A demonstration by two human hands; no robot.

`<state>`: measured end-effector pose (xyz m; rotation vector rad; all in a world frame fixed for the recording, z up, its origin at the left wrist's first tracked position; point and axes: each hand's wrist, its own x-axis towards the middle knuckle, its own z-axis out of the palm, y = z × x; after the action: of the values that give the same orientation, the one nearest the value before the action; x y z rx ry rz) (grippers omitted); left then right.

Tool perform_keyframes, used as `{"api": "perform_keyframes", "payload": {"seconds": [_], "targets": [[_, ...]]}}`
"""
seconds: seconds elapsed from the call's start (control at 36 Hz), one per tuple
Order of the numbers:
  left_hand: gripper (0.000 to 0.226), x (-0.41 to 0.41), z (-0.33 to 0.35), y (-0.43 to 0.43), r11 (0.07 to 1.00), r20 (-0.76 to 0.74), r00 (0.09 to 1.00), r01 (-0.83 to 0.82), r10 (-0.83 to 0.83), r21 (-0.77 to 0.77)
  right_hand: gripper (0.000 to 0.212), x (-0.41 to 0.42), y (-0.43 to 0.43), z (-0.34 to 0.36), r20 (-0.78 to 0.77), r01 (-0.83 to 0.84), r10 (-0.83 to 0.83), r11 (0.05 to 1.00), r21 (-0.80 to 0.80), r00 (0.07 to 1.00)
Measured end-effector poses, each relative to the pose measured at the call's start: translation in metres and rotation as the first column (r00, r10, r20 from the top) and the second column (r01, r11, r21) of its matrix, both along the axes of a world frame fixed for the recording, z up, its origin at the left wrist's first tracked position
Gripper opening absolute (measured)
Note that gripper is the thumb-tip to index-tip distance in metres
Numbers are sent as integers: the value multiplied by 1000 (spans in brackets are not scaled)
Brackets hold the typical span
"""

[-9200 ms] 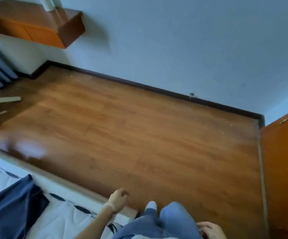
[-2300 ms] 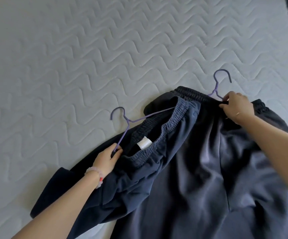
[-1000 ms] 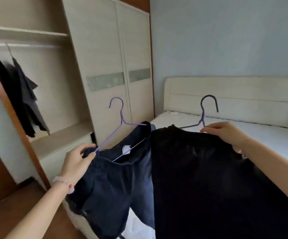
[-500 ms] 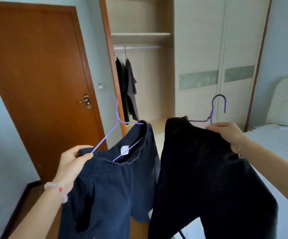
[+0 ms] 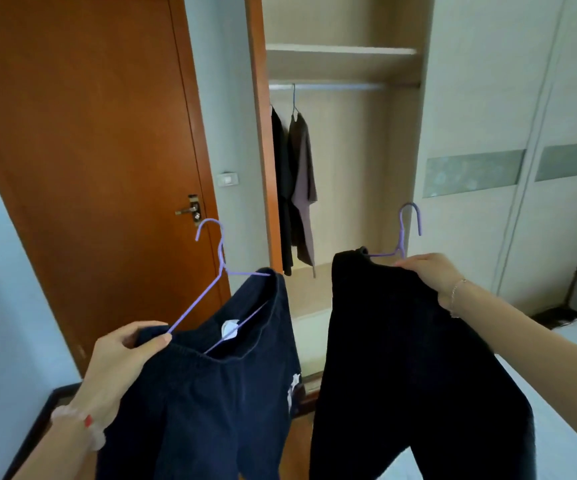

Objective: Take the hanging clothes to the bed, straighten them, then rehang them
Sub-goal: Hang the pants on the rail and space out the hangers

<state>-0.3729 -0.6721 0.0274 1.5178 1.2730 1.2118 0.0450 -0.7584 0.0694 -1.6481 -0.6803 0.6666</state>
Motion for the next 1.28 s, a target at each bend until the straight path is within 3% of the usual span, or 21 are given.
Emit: {"api": "perform_keyframes", "payload": {"seconds": [0.11, 0.17, 0.33, 0.53, 0.72, 1.0, 1.28], "targets": [[15, 17, -8, 73, 998, 15, 999, 48, -47, -29, 12, 8, 66, -11, -8, 6, -6, 999, -43, 1000], [16, 30, -14, 111, 995, 28, 996, 90, -89, -39, 19, 13, 99, -22, -30, 17, -18, 998, -55, 999], [16, 72, -22, 224, 957, 98, 957, 280, -272, -78, 13, 22, 184, -41, -51, 114, -119, 990, -83, 992], [18, 132, -9, 336, 861, 129, 872, 488, -472, -142, 20, 39, 254, -33, -118, 250, -254, 967, -54, 960], [19, 199, -23, 395, 724, 224, 770, 638, -597, -262, 27, 49, 297, -40, -256, 319, -298, 947, 43, 920], [28, 328, -37, 476, 622, 137, 670, 733, -729, -275, 36, 129, 376, -76, -329, 451, -422, 892, 14, 845], [19, 439, -33, 539, 554, 215, 624, 774, -752, -307, 34, 224, 403, -78, -338, 535, -501, 845, 10, 797]]}}
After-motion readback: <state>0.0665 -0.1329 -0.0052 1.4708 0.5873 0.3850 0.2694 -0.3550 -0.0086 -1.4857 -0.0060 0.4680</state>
